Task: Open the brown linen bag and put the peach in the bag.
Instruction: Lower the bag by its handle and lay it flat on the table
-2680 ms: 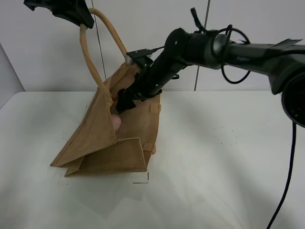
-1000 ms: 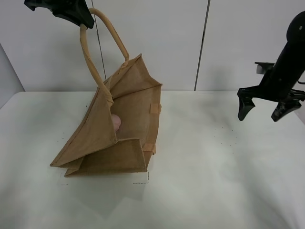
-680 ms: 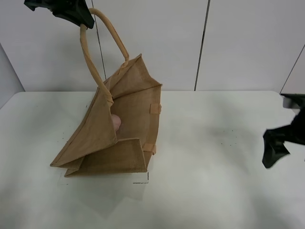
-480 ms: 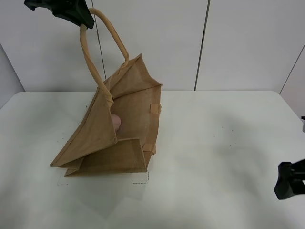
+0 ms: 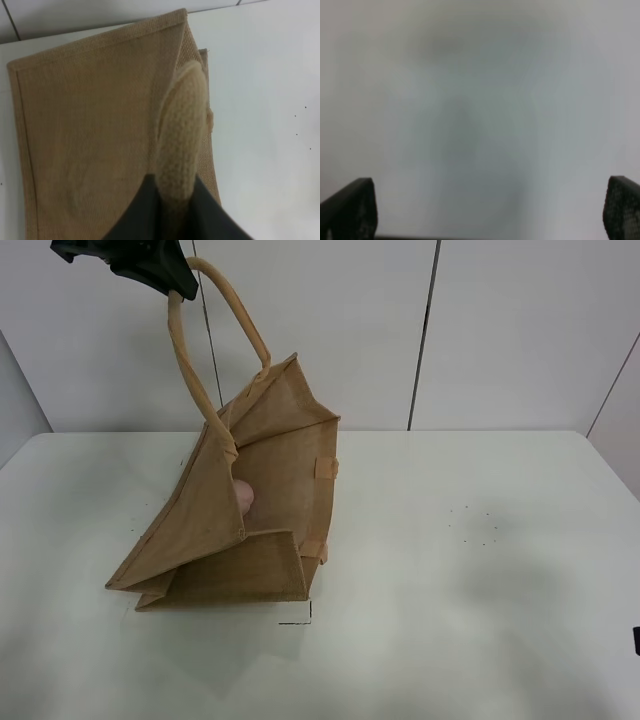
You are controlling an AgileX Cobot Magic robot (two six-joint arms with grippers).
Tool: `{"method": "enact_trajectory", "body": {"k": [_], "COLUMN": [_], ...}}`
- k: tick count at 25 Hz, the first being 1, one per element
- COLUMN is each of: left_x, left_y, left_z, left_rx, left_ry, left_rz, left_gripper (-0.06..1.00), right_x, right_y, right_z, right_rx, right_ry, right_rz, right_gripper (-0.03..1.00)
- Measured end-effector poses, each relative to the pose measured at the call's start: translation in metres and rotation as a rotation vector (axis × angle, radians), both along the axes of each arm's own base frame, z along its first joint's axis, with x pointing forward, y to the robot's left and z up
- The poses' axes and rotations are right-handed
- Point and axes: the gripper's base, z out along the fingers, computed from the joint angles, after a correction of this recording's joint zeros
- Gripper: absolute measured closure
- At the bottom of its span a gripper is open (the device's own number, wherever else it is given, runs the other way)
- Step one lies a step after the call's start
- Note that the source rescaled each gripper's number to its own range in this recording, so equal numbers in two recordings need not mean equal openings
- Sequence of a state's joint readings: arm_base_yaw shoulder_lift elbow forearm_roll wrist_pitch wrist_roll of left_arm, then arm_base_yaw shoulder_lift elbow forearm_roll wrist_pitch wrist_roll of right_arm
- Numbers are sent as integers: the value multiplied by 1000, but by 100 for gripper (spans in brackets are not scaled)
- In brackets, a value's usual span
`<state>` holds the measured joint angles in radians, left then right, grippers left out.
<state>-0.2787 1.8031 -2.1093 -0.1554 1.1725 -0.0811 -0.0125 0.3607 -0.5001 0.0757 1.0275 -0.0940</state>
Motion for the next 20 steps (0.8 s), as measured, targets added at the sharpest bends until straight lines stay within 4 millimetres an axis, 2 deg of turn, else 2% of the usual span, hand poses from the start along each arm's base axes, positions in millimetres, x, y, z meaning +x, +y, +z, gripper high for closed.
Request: {"method": "enact_trajectory", "body": {"k": [8,11,15,20], "left_x": [1,7,26,57], "left_y": [0,-2,-10,-19], "left_z": [-2,-10,-39,-96], "left_rx": [2,6,7,34], "left_ry": [4,25,105,236], "left_rz": [-1,-2,-11,-12], "left_gripper": [94,94,94,94], "right_x": [-50,-55,-55,-55], "right_y": [0,0,0,0], "right_z": [7,7,7,7], "right_rx": [-8,-11,-11,-10], "right_ry": [-320,-355,-355,-355], "right_rz": [-3,-7,-9,-6], "right_gripper": [-3,-3,-3,-3]}}
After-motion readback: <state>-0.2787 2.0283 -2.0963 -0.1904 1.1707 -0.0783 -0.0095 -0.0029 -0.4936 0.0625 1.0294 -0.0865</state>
